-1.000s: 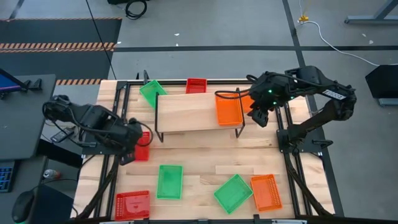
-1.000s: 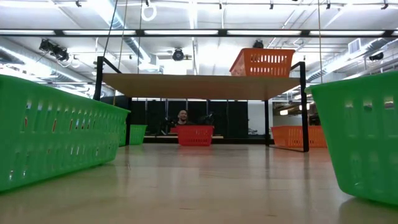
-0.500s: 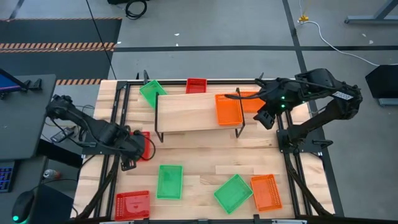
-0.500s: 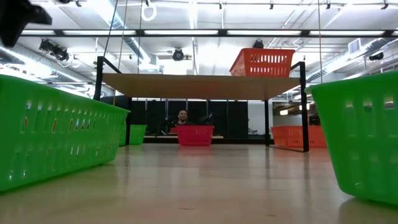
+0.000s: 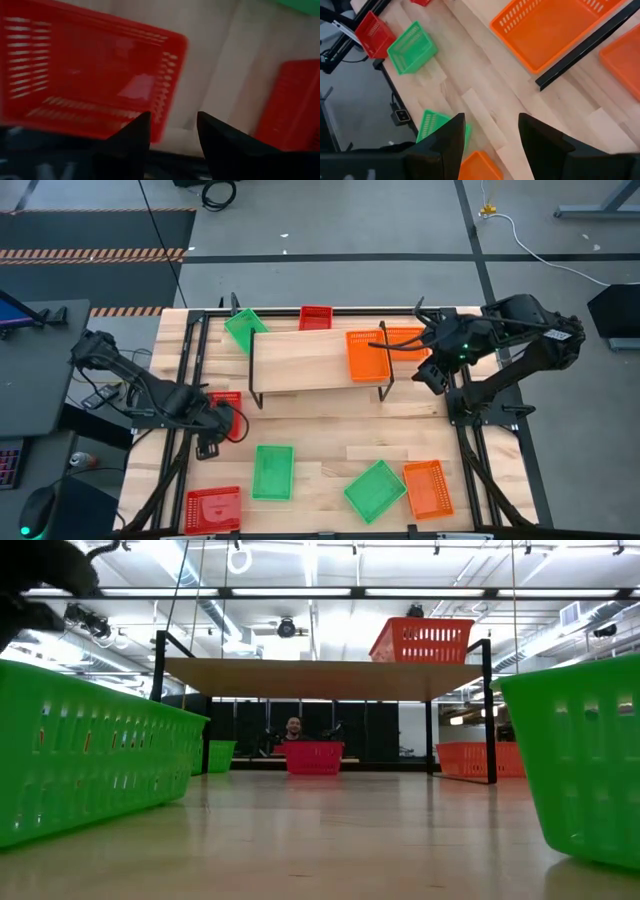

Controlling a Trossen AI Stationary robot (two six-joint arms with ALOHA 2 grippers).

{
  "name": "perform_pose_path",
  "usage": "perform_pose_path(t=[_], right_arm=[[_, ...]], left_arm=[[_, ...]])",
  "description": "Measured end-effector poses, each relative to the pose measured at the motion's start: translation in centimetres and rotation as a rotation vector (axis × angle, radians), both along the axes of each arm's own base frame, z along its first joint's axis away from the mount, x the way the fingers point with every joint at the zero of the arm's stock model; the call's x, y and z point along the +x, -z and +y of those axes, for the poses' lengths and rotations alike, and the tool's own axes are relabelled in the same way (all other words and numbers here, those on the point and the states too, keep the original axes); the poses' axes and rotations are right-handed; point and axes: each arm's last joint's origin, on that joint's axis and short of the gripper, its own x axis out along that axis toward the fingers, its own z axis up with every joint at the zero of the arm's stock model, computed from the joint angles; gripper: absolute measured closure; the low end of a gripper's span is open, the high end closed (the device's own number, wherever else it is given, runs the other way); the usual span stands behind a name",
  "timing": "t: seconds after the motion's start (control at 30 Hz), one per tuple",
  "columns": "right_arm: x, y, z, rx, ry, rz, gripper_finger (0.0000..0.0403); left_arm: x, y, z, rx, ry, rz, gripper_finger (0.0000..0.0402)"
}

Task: Stack baskets on shelf by color
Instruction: Put the middle red bin into the shelf

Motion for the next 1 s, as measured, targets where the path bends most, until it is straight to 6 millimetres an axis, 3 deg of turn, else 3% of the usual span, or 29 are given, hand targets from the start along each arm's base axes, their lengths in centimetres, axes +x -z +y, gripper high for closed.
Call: perform_pose_path(t=[0.43,0.7,0.87,1.0], right_arm=[[-0.1,0.0,0.5,0.031,0.006,0.003,0.0212],[-0.1,0.0,0.7,0.1,-0.025,0.017,0.0212],[-0.1,0.0,0.8,0.112,-0.046,0.021,0.0212],[-0.1,0.0,0.8,0.11,-0.051,0.02,0.0212]], left_arm=[[-0.4,4.6,0.1,-0.015,0.047,-0.006,0.0232],[-0.1,6.5,0.0,-0.02,0.001,-0.111,0.0236],[-0.4,7.0,0.2,-0.012,-0.012,-0.078,0.0275],[-0.4,6.9,0.2,-0.04,-0.107,-0.054,0.0342]])
